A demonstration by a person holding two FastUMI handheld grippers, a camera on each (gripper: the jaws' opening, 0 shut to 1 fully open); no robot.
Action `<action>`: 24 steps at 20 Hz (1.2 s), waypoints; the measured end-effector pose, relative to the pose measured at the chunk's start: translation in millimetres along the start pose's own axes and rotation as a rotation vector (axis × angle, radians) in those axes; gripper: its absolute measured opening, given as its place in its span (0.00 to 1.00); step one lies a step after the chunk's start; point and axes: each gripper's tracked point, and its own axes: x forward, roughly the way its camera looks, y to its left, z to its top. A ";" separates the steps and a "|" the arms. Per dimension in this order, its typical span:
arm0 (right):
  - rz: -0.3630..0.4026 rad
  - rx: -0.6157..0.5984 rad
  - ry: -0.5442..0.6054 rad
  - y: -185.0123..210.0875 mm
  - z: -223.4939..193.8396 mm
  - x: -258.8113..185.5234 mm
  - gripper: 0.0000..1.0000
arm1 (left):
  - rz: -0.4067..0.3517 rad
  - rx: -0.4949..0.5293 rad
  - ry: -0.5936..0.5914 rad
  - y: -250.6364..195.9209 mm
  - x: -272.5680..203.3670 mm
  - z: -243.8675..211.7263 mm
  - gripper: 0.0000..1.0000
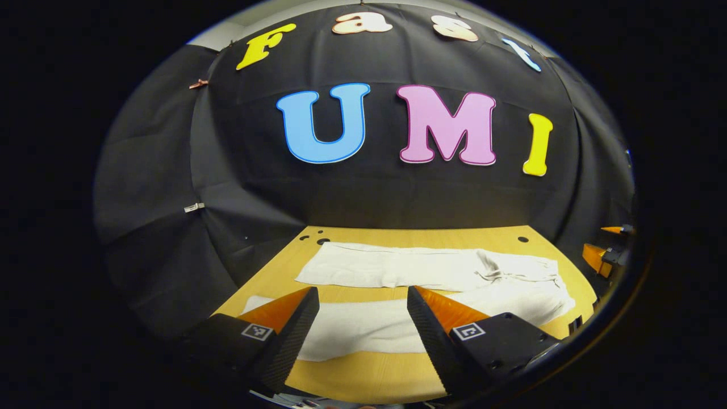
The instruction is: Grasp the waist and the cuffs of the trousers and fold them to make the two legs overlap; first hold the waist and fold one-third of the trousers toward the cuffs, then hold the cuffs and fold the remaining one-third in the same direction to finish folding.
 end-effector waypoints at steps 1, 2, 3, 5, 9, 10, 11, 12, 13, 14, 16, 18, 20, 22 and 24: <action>0.032 -0.016 0.014 -1.0 -9.9 5.2 0.98 | 0.008 0.000 0.007 -1.7 2.1 -3.9 0.99; 0.054 -0.017 0.039 -3.4 -23.0 14.0 0.98 | 0.016 -0.002 0.015 -4.2 2.9 -6.2 0.99; 0.070 -0.010 0.071 -6.9 -36.0 20.7 0.98 | 0.023 -0.004 0.020 -6.5 4.4 -10.5 0.99; 0.099 -0.036 0.124 -13.2 -60.3 35.0 0.98 | 0.030 -0.008 0.031 -14.1 5.2 -15.1 0.99; 0.177 -0.137 0.204 -24.6 -95.2 31.1 0.98 | 0.029 0.002 0.050 -23.8 5.7 -22.4 0.99; 0.195 -0.161 0.213 -26.8 -100.5 30.4 0.98 | 0.025 0.000 0.048 -25.9 6.3 -22.6 0.99; 0.213 -0.202 0.223 -30.0 -106.5 29.4 0.98 | 0.024 -0.001 0.055 -26.3 7.8 -26.1 0.99; 0.231 -0.256 0.234 -33.4 -113.1 28.1 0.98 | 0.024 -0.004 0.073 -27.4 10.9 -31.2 0.99; 0.249 -0.311 0.238 -36.2 -118.0 26.8 0.98 | 0.021 -0.010 0.089 -28.8 11.9 -37.2 0.99; 0.272 -0.360 0.241 -36.8 -124.6 25.1 0.98 | 0.018 -0.017 0.098 -29.3 11.0 -38.2 0.99; 0.322 -0.428 0.257 -31.2 -138.0 18.5 0.98 | 0.022 -0.024 0.084 -27.3 11.5 -34.8 0.99; 0.371 -0.490 0.268 -20.6 -150.4 18.2 0.98 | 0.018 -0.025 0.092 -28.4 14.1 -38.1 0.99; 0.420 -0.561 0.289 -11.6 -169.2 17.4 0.98 | 0.021 -0.025 0.097 -24.7 16.4 -40.8 0.99; 0.460 -0.636 0.315 -10.5 -186.6 17.9 0.98 | 0.045 -0.029 0.091 -14.7 20.5 -41.2 0.99; 0.480 -0.686 0.336 -12.4 -199.0 19.6 0.98 | 0.071 -0.039 0.095 -3.4 17.2 -44.0 0.99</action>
